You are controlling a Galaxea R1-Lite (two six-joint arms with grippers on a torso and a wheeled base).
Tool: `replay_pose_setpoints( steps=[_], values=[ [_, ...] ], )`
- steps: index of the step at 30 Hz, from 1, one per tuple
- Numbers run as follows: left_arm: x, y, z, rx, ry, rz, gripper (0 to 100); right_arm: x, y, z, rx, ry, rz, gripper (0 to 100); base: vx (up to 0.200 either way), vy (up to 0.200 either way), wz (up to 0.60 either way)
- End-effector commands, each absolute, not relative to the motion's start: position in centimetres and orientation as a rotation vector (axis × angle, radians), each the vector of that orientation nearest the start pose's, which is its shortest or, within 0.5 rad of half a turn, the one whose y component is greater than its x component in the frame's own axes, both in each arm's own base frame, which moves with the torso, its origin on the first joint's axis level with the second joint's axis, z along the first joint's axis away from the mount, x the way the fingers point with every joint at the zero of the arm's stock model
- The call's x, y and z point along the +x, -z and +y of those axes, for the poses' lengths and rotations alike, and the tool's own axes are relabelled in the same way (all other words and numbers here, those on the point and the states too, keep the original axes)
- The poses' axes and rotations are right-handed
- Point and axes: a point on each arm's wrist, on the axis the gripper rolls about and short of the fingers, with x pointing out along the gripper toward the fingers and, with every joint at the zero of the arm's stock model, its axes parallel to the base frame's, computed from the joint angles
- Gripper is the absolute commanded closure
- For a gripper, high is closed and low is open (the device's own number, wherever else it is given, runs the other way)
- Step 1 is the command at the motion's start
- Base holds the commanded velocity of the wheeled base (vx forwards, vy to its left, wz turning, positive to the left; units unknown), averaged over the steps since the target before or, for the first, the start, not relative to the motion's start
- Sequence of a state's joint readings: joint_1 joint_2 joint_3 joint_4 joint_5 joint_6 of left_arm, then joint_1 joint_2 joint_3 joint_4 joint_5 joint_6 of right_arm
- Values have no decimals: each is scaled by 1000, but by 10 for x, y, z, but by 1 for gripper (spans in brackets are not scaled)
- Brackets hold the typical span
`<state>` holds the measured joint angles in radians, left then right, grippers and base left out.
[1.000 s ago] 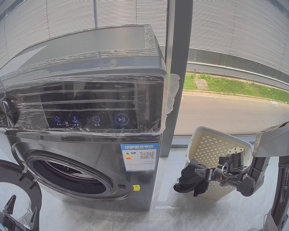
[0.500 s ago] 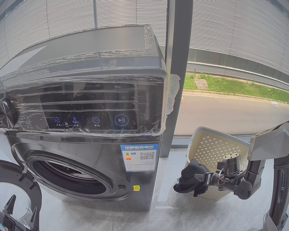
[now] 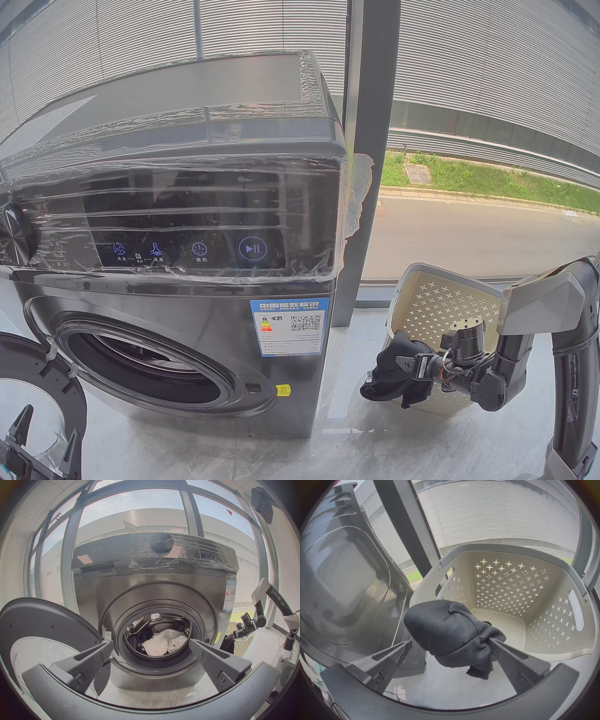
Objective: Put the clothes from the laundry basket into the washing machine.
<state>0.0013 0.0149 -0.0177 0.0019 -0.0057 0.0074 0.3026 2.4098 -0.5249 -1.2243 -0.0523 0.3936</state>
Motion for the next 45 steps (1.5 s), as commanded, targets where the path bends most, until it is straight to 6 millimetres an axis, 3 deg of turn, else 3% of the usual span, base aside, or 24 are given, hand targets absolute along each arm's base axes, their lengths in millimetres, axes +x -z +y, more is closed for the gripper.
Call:
replay_pose_setpoints(
  steps=[1, 12, 13, 23, 27, 32, 35, 38, 41, 43, 45],
  values=[
    [-23, -75, 0, 6, 5, 2, 0, 315, 65, 94, 268, -89, 697, 0, 0, 0, 0],
    [-23, -75, 0, 8, 5, 2, 0, 327, 67, 87, 279, -46, 667, 0, 0, 0, 0],
    [-23, -75, 0, 8, 5, 2, 0, 328, 68, 87, 280, -48, 666, 100, 0, 0, 0],
    [-23, -75, 0, 8, 5, 0, 0, 335, 76, 89, 277, -50, 661, 100, 0, 0, 0],
    [-23, -75, 0, 8, 5, 0, 0, 338, 64, 87, 283, -52, 626, 100, 0, 0, 0],
    [-23, -75, 0, 8, 5, 2, 0, 336, -3, 83, 308, -101, 467, 100, 0, 0, 0],
    [-23, -75, 0, 6, 5, 0, 0, 311, -54, 81, 329, -184, 373, 100, 0, 0, 0],
    [-23, -75, 0, 6, 5, 2, 0, 273, -100, 76, 328, -282, 279, 100, 0, 0, 0],
    [-23, -75, 0, 6, 5, 0, 0, 241, -127, 68, 297, -365, 204, 100, 0, 0, 0],
    [-23, -75, 0, 6, 5, 0, 0, 235, -130, 67, 289, -378, 194, 100, 0, 0, 0],
    [-23, -75, 0, 6, 5, 2, 0, 217, -140, 64, 266, -432, 154, 100, 0, 0, 0]
  ],
)
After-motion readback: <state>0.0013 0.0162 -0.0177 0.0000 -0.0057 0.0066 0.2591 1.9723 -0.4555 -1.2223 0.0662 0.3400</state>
